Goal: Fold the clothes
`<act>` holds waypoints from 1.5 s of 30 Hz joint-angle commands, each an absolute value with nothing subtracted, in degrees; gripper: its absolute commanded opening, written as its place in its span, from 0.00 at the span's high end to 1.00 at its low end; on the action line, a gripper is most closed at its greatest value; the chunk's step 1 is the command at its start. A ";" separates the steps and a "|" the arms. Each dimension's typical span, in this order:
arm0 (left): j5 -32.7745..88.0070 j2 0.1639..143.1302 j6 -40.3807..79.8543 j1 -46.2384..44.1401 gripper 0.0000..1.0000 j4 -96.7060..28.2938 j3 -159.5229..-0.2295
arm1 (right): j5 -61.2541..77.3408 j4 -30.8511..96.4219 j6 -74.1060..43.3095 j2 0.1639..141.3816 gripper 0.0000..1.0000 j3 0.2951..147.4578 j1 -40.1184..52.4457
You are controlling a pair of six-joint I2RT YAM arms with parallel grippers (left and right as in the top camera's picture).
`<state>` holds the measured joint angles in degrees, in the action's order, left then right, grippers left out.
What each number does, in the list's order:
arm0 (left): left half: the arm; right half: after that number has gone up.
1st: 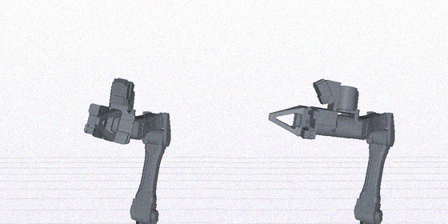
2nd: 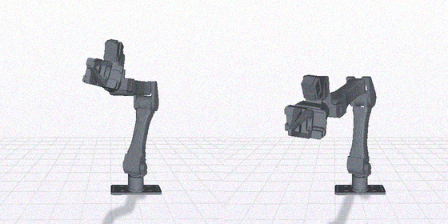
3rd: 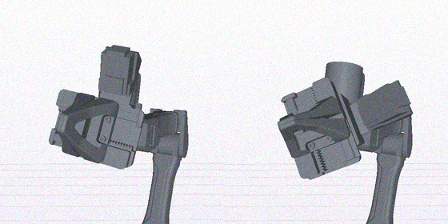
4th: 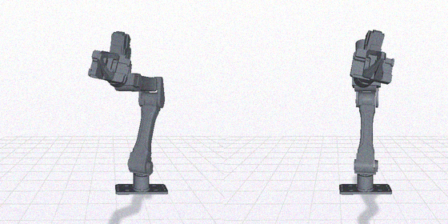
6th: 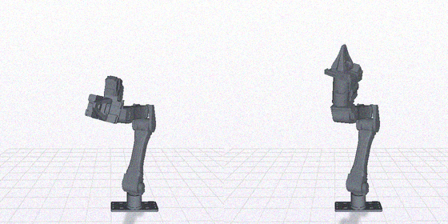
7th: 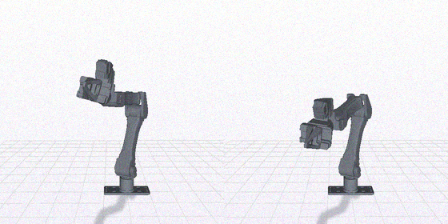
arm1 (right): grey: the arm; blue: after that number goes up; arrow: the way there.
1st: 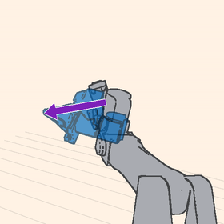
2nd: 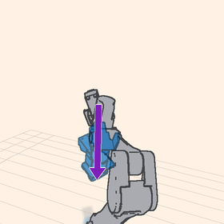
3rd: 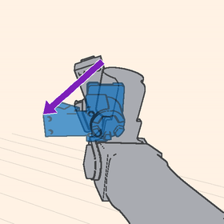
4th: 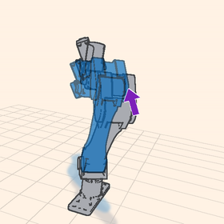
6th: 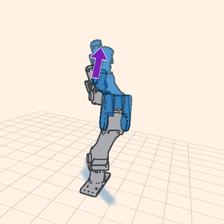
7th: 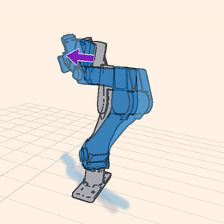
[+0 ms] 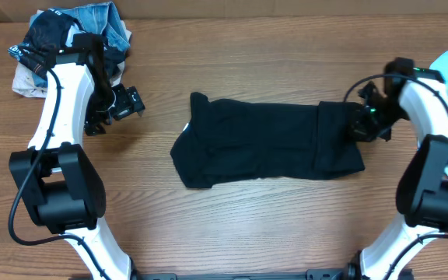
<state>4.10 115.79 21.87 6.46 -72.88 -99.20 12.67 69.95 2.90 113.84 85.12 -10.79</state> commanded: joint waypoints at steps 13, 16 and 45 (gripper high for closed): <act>4.32 115.87 20.75 6.28 0.00 -73.03 -99.46 | -4.14 71.40 -8.08 110.17 0.96 88.99 5.10; 4.32 115.92 20.78 6.28 0.00 -72.97 -99.46 | -5.54 72.97 -9.30 109.65 0.96 90.30 6.76; 4.34 115.94 20.75 6.22 0.00 -73.12 -99.46 | 0.21 68.62 -16.82 110.83 0.87 88.44 23.64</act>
<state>4.10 115.79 21.87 6.46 -72.88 -99.20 -3.36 69.21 -15.20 111.50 88.71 23.20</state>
